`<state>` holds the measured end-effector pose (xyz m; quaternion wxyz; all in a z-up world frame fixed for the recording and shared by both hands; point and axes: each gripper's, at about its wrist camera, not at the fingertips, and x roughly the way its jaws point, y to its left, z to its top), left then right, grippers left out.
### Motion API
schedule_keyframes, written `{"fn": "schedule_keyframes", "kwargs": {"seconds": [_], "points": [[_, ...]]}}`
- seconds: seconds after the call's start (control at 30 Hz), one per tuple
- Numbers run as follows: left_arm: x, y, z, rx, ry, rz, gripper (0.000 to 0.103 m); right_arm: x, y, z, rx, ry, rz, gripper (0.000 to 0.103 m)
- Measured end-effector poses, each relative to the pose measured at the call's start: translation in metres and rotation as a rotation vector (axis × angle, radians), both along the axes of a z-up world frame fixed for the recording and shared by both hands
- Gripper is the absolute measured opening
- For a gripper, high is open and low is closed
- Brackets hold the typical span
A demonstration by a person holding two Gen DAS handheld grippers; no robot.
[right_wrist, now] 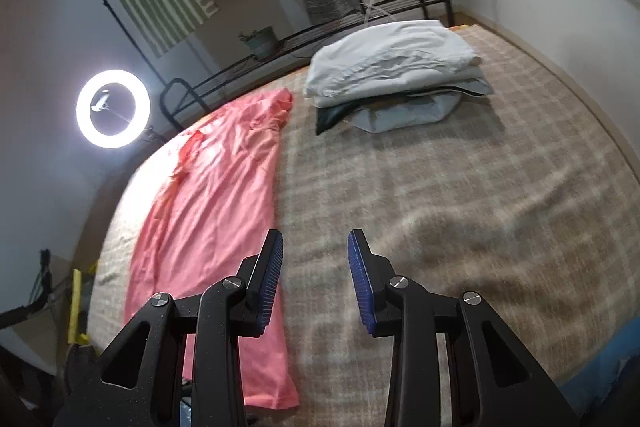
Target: Fold small clothes
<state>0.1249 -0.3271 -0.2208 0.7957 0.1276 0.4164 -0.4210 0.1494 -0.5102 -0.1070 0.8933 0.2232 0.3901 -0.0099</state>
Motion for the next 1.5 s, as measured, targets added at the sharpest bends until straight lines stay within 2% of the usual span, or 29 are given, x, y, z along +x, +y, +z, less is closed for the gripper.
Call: {"fn": "schedule_keyframes", "kwargs": {"seconds": [0.03, 0.13, 0.2, 0.27, 0.33, 0.4, 0.47, 0.7, 0.8, 0.9, 0.93, 0.97, 1.03, 1.2, 1.3, 1.33, 1.4, 1.43, 1.47, 1.5], "points": [[0.001, -0.006, -0.004, 0.013, 0.001, -0.003, 0.061, 0.008, 0.000, 0.002, -0.008, -0.007, 0.016, 0.033], [0.002, -0.017, -0.016, 0.046, 0.003, -0.016, 0.061, 0.038, -0.004, 0.005, -0.004, -0.035, 0.046, 0.058], [0.001, -0.020, -0.020, 0.058, -0.040, -0.016, 0.061, 0.064, -0.007, -0.001, 0.059, -0.039, 0.071, 0.059], [0.003, -0.022, -0.022, 0.065, -0.079, -0.008, 0.045, 0.091, -0.004, -0.007, 0.087, -0.037, 0.102, 0.059], [0.011, -0.018, -0.022, 0.037, -0.063, 0.015, 0.015, 0.121, 0.003, -0.011, 0.082, -0.029, 0.134, 0.059], [0.022, -0.013, -0.022, 0.000, -0.002, 0.042, 0.005, 0.154, 0.009, -0.015, 0.092, -0.021, 0.168, 0.058], [0.033, -0.007, -0.023, -0.050, 0.079, 0.063, 0.004, 0.184, 0.012, -0.018, 0.091, -0.013, 0.185, 0.056], [0.043, 0.001, -0.026, -0.115, 0.172, 0.071, 0.003, 0.307, 0.020, -0.045, 0.049, 0.075, 0.181, 0.056], [0.047, 0.003, -0.027, -0.130, 0.198, 0.065, 0.002, 0.340, 0.019, -0.067, 0.020, 0.164, 0.137, 0.056], [0.048, 0.003, -0.027, -0.131, 0.189, 0.055, 0.002, 0.352, 0.023, -0.089, 0.001, 0.237, 0.131, 0.056], [0.048, 0.002, -0.027, -0.133, 0.190, 0.053, 0.002, 0.354, 0.025, -0.094, -0.006, 0.255, 0.138, 0.053], [0.049, 0.002, -0.028, -0.137, 0.194, 0.053, 0.002, 0.355, 0.028, -0.098, -0.012, 0.272, 0.156, 0.034], [0.050, 0.003, -0.028, -0.145, 0.205, 0.054, 0.002, 0.355, 0.031, -0.103, -0.042, 0.291, 0.177, 0.005], [0.051, 0.006, -0.028, -0.155, 0.217, 0.060, 0.002, 0.348, 0.020, -0.089, -0.147, 0.241, 0.110, 0.005], [0.053, 0.007, -0.027, -0.164, 0.231, 0.064, 0.002, 0.351, 0.014, -0.083, -0.165, 0.229, 0.085, 0.006], [0.054, 0.007, -0.026, -0.167, 0.235, 0.065, 0.002, 0.354, 0.013, -0.083, -0.159, 0.224, 0.085, 0.007], [0.055, 0.010, -0.026, -0.173, 0.241, 0.067, 0.002, 0.360, 0.012, -0.084, -0.117, 0.220, 0.108, 0.033], [0.055, 0.010, -0.026, -0.175, 0.242, 0.068, 0.002, 0.363, 0.012, -0.085, -0.103, 0.213, 0.113, 0.063], [0.055, 0.010, -0.026, -0.178, 0.245, 0.069, 0.002, 0.366, 0.013, -0.086, -0.109, 0.204, 0.112, 0.071], [0.054, 0.009, -0.025, -0.180, 0.245, 0.069, 0.002, 0.370, 0.016, -0.088, -0.125, 0.210, 0.112, 0.071]]}}
